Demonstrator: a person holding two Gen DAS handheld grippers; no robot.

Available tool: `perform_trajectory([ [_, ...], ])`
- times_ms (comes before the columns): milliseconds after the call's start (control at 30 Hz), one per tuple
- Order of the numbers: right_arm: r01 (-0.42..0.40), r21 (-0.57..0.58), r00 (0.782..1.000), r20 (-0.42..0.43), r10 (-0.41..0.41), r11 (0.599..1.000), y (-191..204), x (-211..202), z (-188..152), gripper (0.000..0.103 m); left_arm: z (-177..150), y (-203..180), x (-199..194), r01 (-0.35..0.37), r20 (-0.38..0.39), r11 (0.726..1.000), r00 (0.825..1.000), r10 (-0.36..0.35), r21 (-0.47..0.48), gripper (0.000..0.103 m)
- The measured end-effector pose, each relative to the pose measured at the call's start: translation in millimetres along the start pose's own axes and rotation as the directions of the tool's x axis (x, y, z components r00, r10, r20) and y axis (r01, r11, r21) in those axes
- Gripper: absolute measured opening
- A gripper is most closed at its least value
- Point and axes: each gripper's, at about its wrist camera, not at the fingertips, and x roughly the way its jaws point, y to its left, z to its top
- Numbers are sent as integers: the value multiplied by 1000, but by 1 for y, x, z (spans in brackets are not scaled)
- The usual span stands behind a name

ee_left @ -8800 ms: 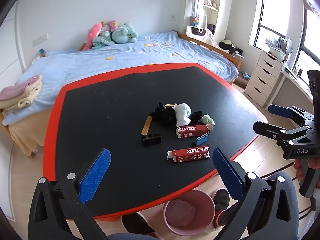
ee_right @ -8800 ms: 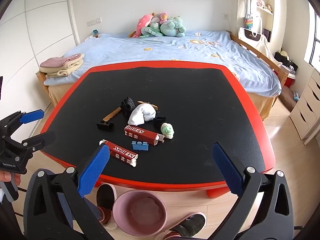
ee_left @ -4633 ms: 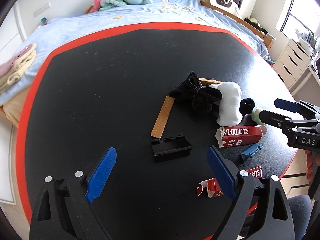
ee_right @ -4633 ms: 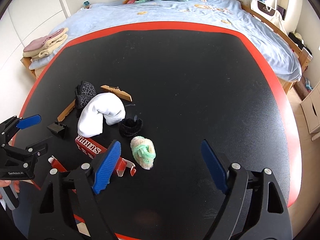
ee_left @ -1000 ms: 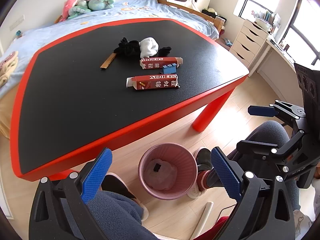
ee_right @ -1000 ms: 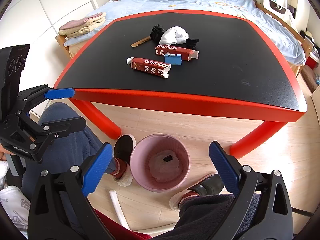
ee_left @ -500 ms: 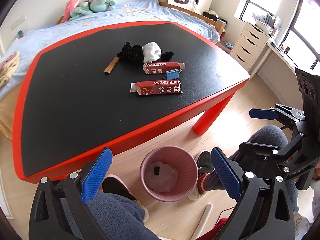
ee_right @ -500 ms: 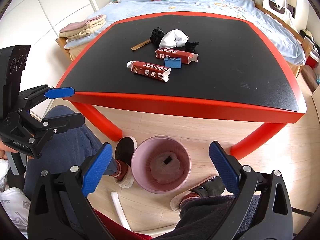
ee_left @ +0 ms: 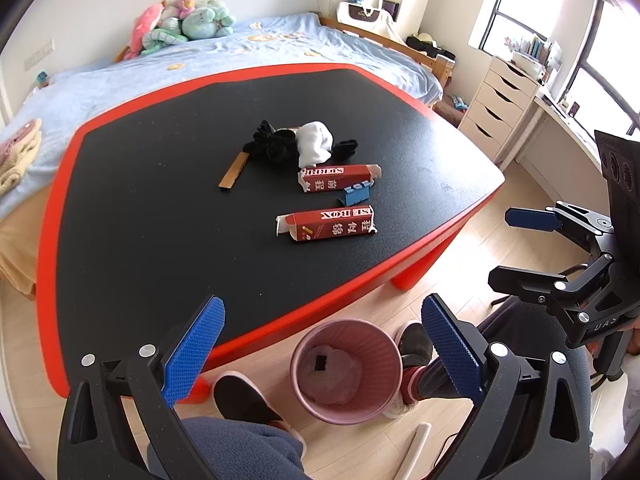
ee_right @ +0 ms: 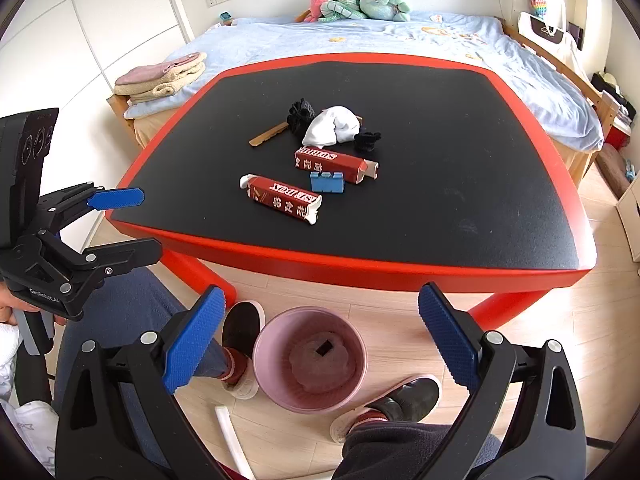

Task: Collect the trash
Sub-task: 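Withdraw the right gripper from the bin back toward the table, then grasp the wooden stick with the left gripper while the right grasps the red carton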

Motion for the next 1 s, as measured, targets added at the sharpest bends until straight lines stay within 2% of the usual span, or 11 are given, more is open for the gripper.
perform_trajectory([
  [233,-8,-20,1000,26,9,1000,-5,7,34,96,26,16,4,-16,20,1000,1000,16,-10,95],
  [467,-17,-83,1000,11,18,996,-6,26,67,96,50,35,14,-23,25,1000,999,23,-19,95],
  [1000,-84,-210,993,-96,65,974,-9,95,110,96,85,68,73,-38,-73,999,997,37,-24,95],
])
